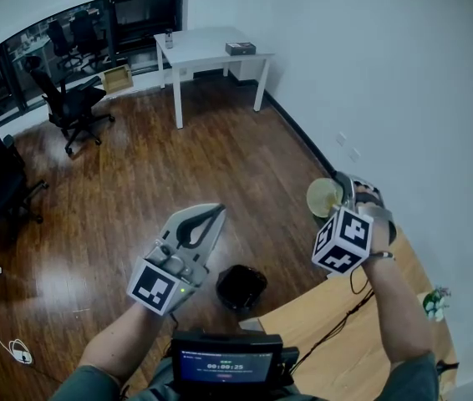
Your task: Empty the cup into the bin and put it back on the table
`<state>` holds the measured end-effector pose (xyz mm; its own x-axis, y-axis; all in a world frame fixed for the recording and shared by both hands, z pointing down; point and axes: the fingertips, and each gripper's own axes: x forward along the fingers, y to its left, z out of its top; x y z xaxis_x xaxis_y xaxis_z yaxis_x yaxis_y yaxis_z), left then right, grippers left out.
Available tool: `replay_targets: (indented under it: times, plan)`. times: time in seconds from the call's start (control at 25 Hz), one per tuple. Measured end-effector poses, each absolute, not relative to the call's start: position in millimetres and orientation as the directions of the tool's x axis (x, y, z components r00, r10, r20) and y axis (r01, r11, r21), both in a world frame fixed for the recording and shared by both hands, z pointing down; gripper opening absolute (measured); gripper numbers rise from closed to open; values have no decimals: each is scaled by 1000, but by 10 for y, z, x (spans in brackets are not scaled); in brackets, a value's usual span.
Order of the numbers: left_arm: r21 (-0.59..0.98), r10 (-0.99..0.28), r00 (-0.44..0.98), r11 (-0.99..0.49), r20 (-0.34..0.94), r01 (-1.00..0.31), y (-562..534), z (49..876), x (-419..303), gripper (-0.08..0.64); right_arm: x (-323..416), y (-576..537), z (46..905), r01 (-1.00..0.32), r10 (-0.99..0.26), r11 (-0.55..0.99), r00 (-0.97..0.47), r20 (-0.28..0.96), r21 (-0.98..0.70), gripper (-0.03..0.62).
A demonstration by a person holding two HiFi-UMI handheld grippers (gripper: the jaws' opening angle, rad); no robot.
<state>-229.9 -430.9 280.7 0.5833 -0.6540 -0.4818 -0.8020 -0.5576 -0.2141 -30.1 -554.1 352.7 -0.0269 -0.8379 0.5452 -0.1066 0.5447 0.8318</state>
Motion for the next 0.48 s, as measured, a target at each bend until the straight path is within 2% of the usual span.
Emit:
replay_targets:
  times: [0.48]
  plan:
    - [-208,-678,568,-540,-466,-815,-4322,2817,-2327,-2,-313,-5643,3511,-3,-847,532,-3,532,847,397]
